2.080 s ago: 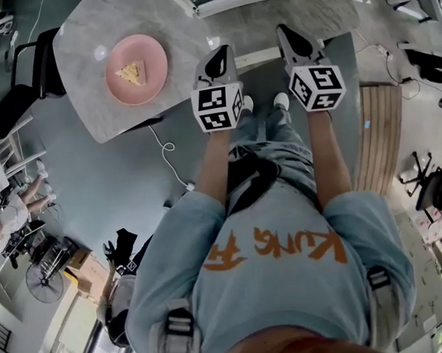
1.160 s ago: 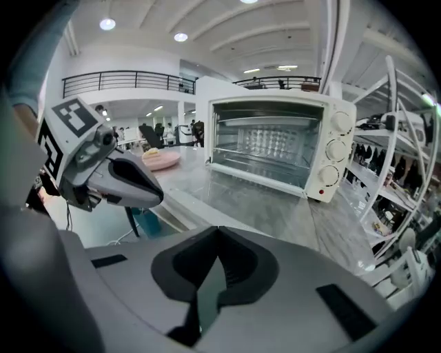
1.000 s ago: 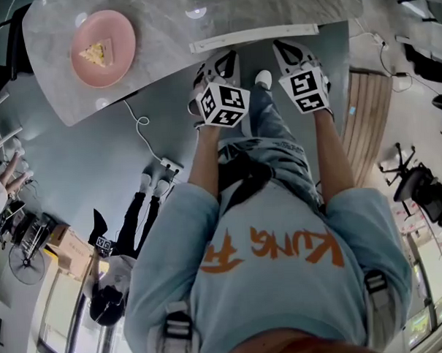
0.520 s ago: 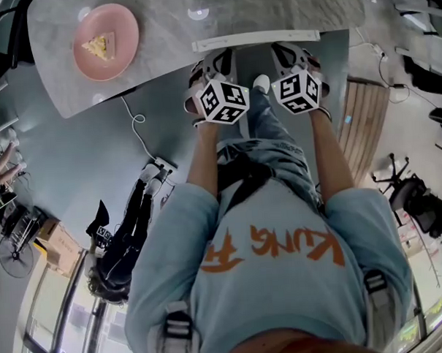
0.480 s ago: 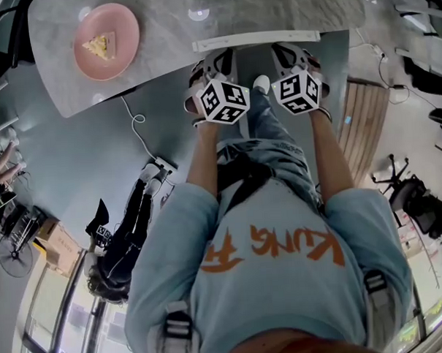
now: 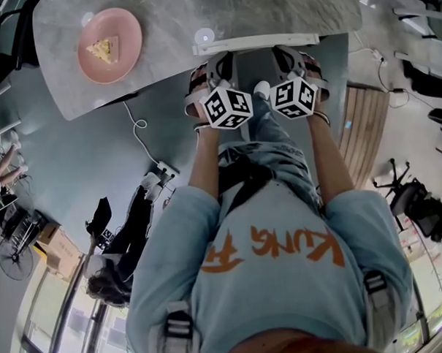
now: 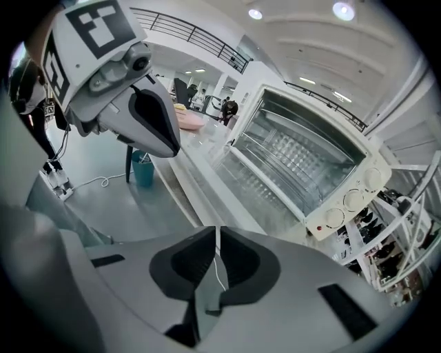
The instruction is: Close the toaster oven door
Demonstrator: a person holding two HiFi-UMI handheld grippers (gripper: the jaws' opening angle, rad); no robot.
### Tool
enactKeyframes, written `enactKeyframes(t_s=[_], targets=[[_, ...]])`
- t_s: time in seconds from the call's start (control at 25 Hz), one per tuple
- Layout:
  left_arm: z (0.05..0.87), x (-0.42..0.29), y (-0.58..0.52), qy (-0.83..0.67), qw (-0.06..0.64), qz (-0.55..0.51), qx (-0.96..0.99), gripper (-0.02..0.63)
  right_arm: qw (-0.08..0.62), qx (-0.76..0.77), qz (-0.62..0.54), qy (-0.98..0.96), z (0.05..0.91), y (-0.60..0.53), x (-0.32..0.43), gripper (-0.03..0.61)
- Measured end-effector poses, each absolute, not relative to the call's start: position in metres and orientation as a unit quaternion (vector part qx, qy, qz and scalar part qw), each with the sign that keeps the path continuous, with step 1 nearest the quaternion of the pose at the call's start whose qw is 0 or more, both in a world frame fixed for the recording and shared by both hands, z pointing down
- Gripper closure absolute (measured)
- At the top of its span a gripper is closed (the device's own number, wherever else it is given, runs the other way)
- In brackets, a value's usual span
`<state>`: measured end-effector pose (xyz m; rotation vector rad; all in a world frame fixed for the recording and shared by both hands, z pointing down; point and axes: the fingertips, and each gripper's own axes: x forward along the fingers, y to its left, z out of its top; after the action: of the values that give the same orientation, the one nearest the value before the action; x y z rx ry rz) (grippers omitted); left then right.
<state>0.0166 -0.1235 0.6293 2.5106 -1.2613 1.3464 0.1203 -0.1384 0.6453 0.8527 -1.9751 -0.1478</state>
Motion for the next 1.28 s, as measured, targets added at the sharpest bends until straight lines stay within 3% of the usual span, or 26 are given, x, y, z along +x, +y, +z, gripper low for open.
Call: enactKeyframes(t_s=[0.28, 0.4, 0.56, 1.28], targets=[[0.613, 0.019, -0.125, -0.411, -0.02, 0.434, 0.801, 0.591, 0.475, 0.346, -0.086, -0.805, 0.63, -0.138, 0.12, 0.508], [0.614, 0.02, -0.125, -0.405, -0.021, 0.441, 0.8, 0.497, 0.467, 0.35, -0.097, -0.806, 0.62, -0.143, 0.119, 0.474], [0.609, 0.018, -0.13, -0.407, -0.04, 0.449, 0.795, 0.465, 0.465, 0.349, -0.123, -0.804, 0.607, -0.148, 0.119, 0.465], [0.55, 0.013, -0.165, -0.443, -0.094, 0.434, 0.779, 0.466, 0.456, 0.357, -0.181, -0.795, 0.551, -0.179, 0.112, 0.446]])
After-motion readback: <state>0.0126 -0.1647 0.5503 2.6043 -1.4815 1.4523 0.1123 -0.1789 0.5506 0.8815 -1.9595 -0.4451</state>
